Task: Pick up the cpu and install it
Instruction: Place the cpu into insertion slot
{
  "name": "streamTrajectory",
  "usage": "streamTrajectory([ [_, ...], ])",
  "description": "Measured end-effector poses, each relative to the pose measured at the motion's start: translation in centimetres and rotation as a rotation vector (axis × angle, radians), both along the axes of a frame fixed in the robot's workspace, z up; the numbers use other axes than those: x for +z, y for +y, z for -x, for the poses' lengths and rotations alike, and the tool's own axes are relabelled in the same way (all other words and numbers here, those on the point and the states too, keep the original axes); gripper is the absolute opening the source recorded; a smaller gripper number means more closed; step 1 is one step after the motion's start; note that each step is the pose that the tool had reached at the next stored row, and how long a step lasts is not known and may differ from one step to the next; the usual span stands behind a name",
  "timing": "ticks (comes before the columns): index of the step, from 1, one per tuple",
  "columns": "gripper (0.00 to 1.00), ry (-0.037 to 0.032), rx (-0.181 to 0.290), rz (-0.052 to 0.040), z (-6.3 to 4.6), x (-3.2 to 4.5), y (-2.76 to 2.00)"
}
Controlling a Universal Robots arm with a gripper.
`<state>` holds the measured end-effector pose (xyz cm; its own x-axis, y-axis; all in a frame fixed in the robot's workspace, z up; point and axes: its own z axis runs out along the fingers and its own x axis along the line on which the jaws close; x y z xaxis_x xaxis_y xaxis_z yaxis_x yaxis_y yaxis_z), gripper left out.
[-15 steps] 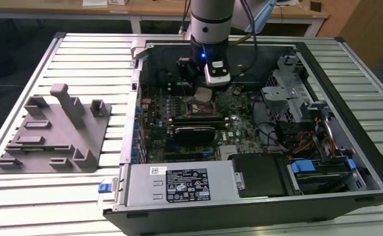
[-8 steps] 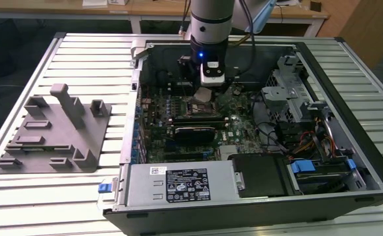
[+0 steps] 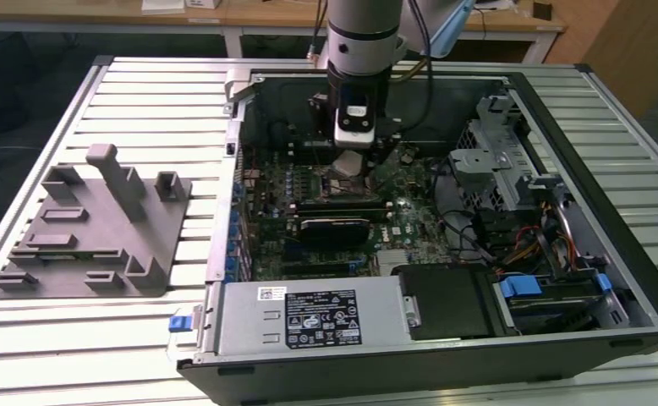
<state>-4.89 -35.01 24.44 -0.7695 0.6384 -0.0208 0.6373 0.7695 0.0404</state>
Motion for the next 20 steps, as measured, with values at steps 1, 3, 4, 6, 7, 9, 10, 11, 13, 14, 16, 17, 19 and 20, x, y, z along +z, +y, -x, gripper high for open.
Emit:
streamTrajectory([
  [1, 0.55, -0.0001, -0.018, -0.0001, 0.0, 0.0, 0.0],
  [3, 0.55, 0.0, -0.054, 0.0, 0.0, -0.01, 0.0],
  [4, 0.55, 0.0, -0.072, 0.0, 0.0, -0.01, 0.0],
  [6, 0.55, 0.0, -0.109, 0.0, 0.0, -0.02, 0.0],
  [7, 0.55, 0.0, -0.146, 0.0, 0.0, -0.02, 0.0],
  [9, 0.55, 0.0, -0.181, 0.0, 0.0, -0.03, 0.0],
  [10, 0.55, 0.0, -0.2, 0.0, 0.0, -0.04, 0.0],
  [11, 0.55, 0.0, -0.217, 0.0, 0.0, -0.04, 0.0],
  [13, 0.55, 0.0, -0.255, 0.0, 0.0, -0.05, 0.0],
  [14, 0.55, 0.0, -0.273, 0.0001, 0.0, -0.06, 0.0],
  [16, 0.55, 0.0, -0.308, 0.0001, 0.0, -0.07, 0.0],
  [17, 0.55, 0.0001, -0.327, 0.0001, 0.0, -0.08, 0.0],
  [19, 0.55, 0.0, -0.363, 0.0001, 0.0, -0.1, 0.0],
  [20, 0.55, 0.0, -0.381, 0.0, 0.0, -0.11, 0.0],
])
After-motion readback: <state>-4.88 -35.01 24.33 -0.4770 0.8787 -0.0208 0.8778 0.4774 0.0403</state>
